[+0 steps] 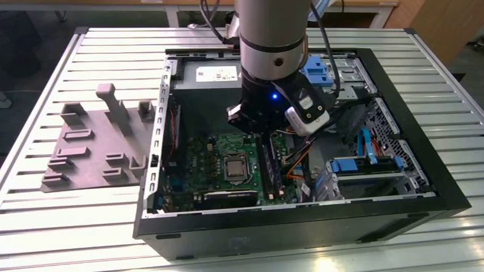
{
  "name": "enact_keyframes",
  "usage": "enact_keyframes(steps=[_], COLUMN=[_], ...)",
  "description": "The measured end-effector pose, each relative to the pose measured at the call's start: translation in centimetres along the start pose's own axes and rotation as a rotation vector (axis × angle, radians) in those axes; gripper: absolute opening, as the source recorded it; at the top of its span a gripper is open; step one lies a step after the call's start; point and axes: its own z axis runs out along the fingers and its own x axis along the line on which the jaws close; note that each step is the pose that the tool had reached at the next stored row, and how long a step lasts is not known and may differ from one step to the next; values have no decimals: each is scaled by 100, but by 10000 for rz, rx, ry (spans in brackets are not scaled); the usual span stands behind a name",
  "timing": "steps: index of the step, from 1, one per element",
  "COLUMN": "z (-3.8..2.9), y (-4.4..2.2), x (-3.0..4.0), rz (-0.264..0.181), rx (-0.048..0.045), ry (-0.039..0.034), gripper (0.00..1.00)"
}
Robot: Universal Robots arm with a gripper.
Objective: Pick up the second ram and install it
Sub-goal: 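Insert the second ram into the second slot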
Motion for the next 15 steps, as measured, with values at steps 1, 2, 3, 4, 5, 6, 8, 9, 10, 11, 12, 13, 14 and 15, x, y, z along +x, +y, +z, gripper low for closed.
enact_keyframes(steps=[1, 2, 3, 4, 5, 6, 8, 9, 10, 11, 12, 13, 14, 15], z=[14, 27, 32, 35, 40, 47, 60, 68, 75, 82, 87, 92, 98, 106], y=[2, 5, 6, 6, 5, 5, 4, 4, 4, 4, 4, 4, 5, 5], x=[1, 2, 1, -5, -14, -19, -25, -24, -24, -24, -24, -24, -23, -23], rz=[-1, -1, -1, -2, 0, 6, 73, 177, 305, 412, 474, 479, 480, 480], rx=[4, 8, 10, 12, 12, 11, 17, 24, 33, 42, 46, 47, 47, 47], ry=[0, 0, 0, 1, 0, 0, 0, 0, -1, -1, -1, -1, -1, -1], gripper=[12, 12, 12, 12, 12, 12, 12, 12, 12, 12, 12, 12, 12, 12])
